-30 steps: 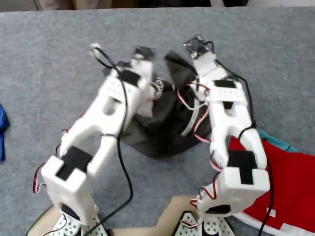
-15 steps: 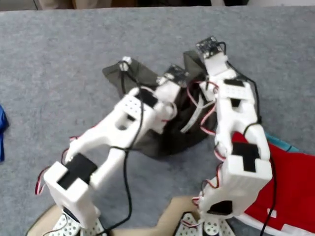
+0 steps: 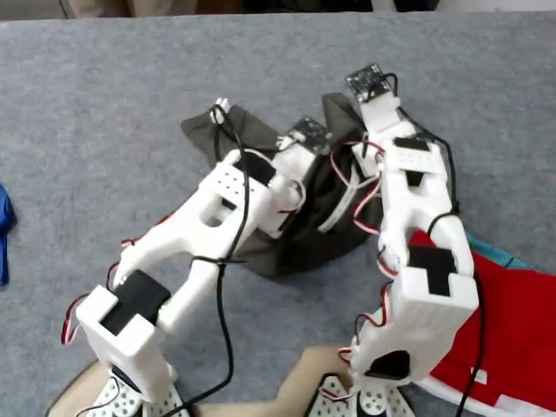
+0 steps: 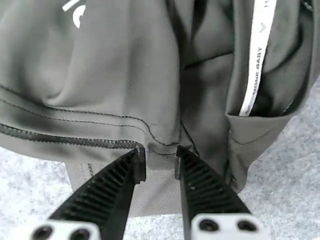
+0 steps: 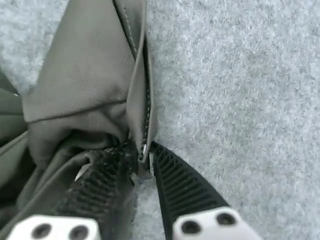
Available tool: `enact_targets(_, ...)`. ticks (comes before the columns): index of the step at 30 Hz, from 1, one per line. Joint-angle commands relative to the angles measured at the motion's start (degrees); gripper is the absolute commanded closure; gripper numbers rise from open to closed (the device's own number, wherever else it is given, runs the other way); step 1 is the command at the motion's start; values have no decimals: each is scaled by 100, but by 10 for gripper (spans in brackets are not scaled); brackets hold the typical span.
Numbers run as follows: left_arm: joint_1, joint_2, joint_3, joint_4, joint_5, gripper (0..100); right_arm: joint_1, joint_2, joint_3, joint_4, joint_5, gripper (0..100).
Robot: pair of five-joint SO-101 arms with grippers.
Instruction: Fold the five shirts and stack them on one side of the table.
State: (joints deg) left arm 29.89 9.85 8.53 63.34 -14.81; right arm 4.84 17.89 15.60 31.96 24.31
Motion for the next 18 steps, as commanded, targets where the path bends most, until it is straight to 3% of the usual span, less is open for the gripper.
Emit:
enact_targets(1,44,-101,-299,-18,-35,885,66,4,-286,-70,0,994)
enact_targets(15,-18,980,-897,-220,220,893,66,4,-286,-70,9,994)
enact_targets(18,-141,963,-1108,-246,527,981,66,4,-286,-70,9,994)
